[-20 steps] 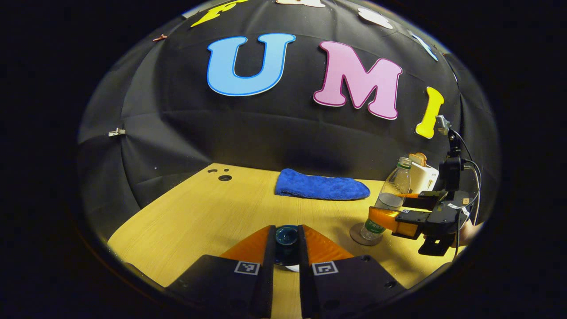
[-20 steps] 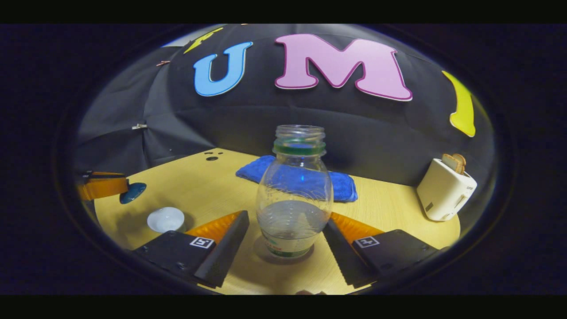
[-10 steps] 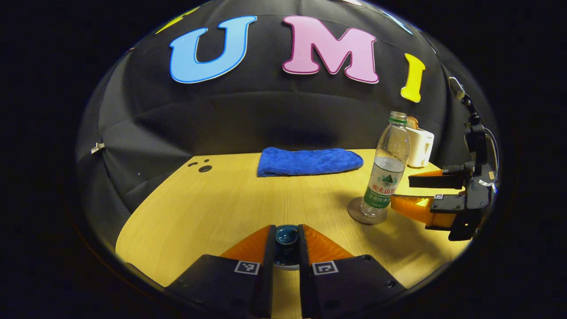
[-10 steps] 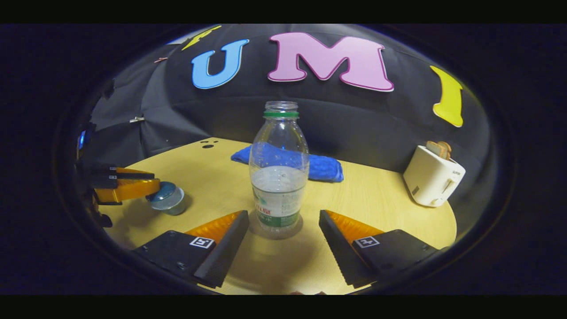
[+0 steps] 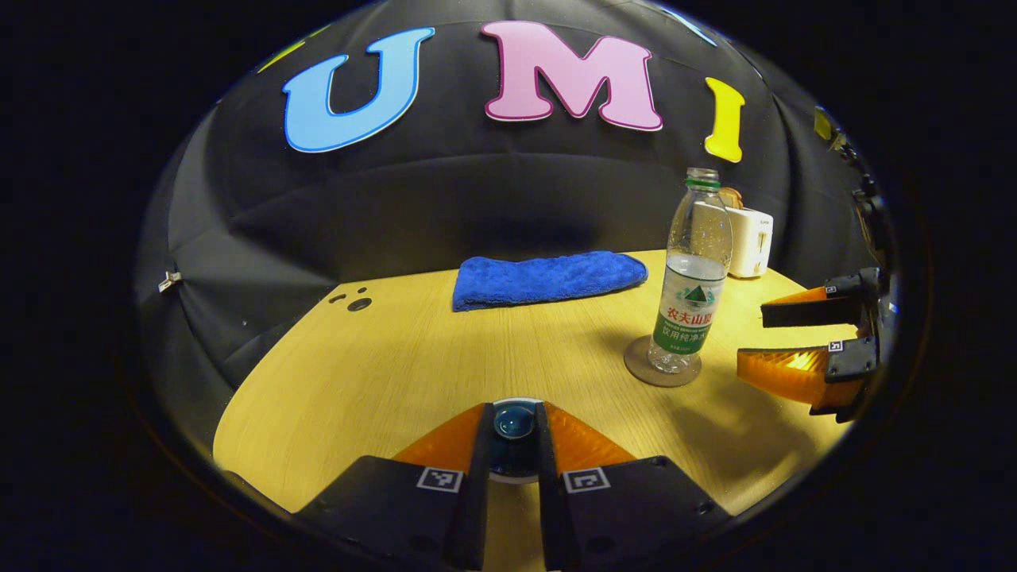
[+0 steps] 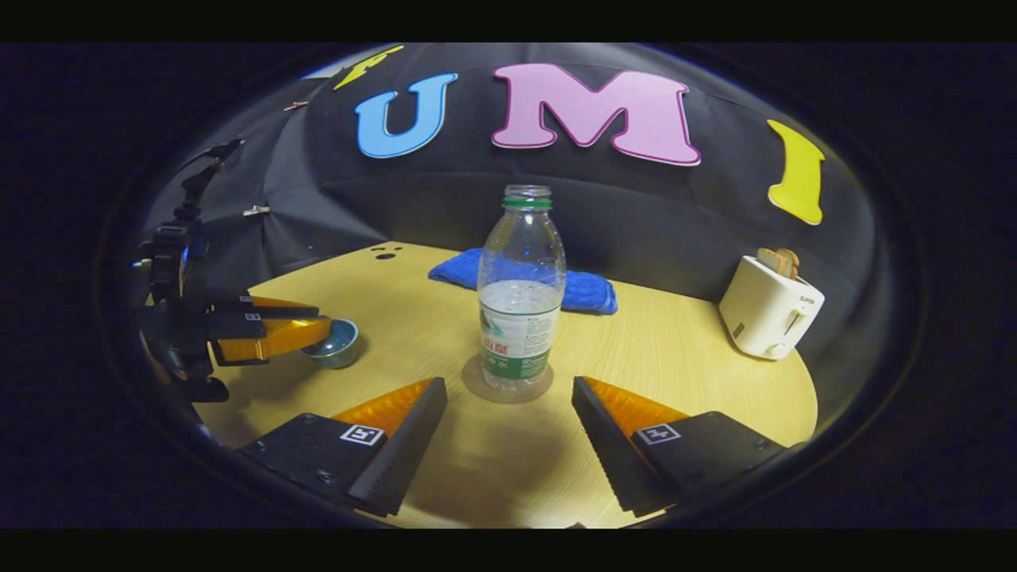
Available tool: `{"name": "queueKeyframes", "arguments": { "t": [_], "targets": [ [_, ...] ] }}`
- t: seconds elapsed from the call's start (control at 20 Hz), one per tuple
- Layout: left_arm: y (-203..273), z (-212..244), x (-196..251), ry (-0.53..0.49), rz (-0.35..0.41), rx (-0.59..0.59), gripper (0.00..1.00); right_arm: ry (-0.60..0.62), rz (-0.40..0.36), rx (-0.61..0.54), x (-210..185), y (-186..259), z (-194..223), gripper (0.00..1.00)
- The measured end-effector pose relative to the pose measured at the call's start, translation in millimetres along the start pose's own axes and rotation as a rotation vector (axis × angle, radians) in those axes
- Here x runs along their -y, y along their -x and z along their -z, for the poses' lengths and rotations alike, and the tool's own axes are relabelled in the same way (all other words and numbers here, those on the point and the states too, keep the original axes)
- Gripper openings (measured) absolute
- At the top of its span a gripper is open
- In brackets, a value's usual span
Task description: Open the teacup lid with one hand, grasp the water bottle and pour water into the teacup with the other hand; after pouring, place the water bottle on the coaster and then close the teacup lid.
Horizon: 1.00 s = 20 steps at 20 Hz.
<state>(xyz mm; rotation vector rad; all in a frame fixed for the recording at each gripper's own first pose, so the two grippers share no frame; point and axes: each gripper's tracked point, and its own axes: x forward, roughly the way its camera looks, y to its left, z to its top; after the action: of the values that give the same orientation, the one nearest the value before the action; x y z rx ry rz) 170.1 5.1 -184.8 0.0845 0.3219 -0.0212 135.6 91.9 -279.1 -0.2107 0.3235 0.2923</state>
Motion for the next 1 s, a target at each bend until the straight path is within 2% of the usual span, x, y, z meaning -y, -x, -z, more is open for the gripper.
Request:
{"name": "queueKeyframes", "arguments": {
  "t": [0.05, 0.15, 0.2, 0.25, 0.3, 0.45, 0.75, 1.0],
  "targets": [
    [0.4, -0.2, 0.3, 0.001, 0.002, 0.000, 0.34, -0.002, -0.002, -0.001, -1.2, 0.7, 0.1, 0.99],
    [3.3, -5.0, 0.0, 0.004, 0.002, 0.014, 0.34, -0.016, -0.002, -0.005, -2.6, 4.2, -0.3, 0.99],
    [5.8, -7.3, -0.4, 0.006, 0.004, 0.023, 0.44, -0.021, 0.002, -0.007, -2.8, 6.5, -1.2, 0.99],
    [8.8, -12.0, -0.2, 0.011, 0.008, 0.033, 0.62, -0.018, 0.010, -0.003, -1.1, 9.4, -4.2, 0.99],
    [13.0, -16.7, -0.3, 0.022, 0.014, 0.045, 0.68, -0.017, 0.023, -0.001, 0.9, 13.7, -7.9, 0.96],
    [33.3, -38.5, -4.8, 0.037, 0.012, 0.080, 0.98, -0.055, 0.038, 0.011, 1.5, 31.8, -24.6, 0.99],
    [135.4, -115.7, -21.0, 0.036, -0.049, 0.253, 0.98, -0.086, 0.116, 0.097, 14.2, 109.5, -83.4, 0.98],
    [221.5, -160.3, -27.8, 0.061, -0.095, 0.349, 0.97, -0.055, 0.191, 0.203, 19.5, 184.5, -134.0, 0.98]
  ]
}}
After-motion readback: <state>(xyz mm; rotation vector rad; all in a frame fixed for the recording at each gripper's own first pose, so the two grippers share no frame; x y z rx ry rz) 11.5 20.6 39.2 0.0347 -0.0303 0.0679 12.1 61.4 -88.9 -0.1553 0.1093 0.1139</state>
